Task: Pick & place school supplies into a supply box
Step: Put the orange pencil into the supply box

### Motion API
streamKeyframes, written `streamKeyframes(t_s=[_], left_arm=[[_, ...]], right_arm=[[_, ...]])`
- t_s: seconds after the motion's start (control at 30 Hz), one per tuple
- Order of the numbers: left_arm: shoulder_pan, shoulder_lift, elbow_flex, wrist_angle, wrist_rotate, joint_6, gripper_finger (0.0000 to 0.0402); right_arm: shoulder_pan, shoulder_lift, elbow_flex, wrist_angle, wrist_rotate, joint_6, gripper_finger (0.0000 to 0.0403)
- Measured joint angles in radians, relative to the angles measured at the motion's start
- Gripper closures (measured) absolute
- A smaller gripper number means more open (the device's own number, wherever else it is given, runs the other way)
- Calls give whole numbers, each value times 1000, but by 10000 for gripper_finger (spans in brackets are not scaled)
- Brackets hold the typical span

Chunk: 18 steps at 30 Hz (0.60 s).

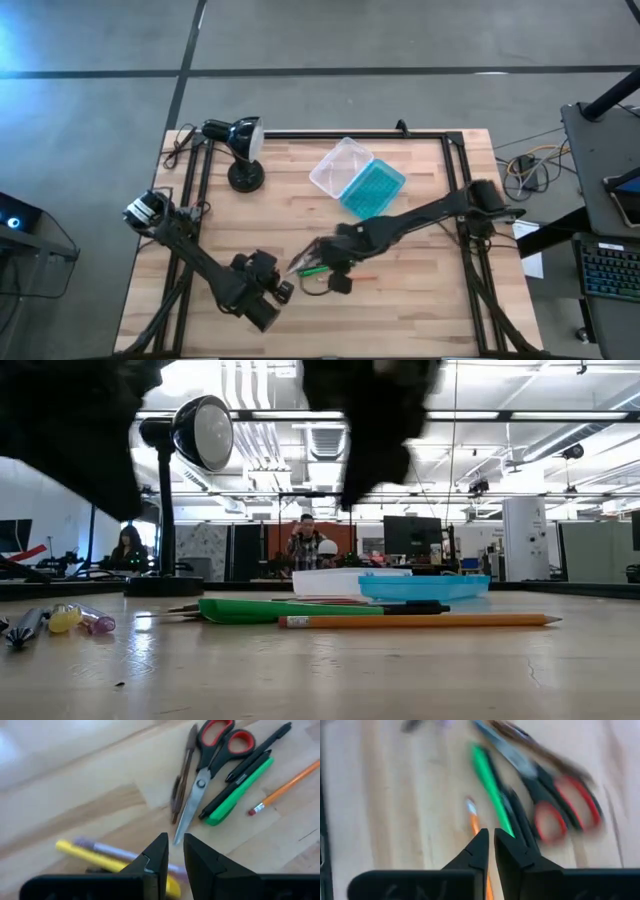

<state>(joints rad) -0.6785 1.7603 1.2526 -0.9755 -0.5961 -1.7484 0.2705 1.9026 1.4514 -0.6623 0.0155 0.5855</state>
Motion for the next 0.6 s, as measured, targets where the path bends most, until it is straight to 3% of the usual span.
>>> streamKeyframes(t_s=[0.17, 0.33, 0.47, 0.6], left_arm=[[58, -8, -16, 58, 0, 215, 358], [102, -10, -16, 163, 42, 495, 358], [138, -10, -18, 334, 88, 733, 358], [187, -10, -38, 543, 147, 918, 358]], right_arm=[[71, -161, -255, 14, 64, 592, 380], [167, -283, -449, 82, 78, 1026, 380], [252, -343, -534, 116, 102, 1253, 380], [310, -365, -568, 150, 146, 1356, 380]])
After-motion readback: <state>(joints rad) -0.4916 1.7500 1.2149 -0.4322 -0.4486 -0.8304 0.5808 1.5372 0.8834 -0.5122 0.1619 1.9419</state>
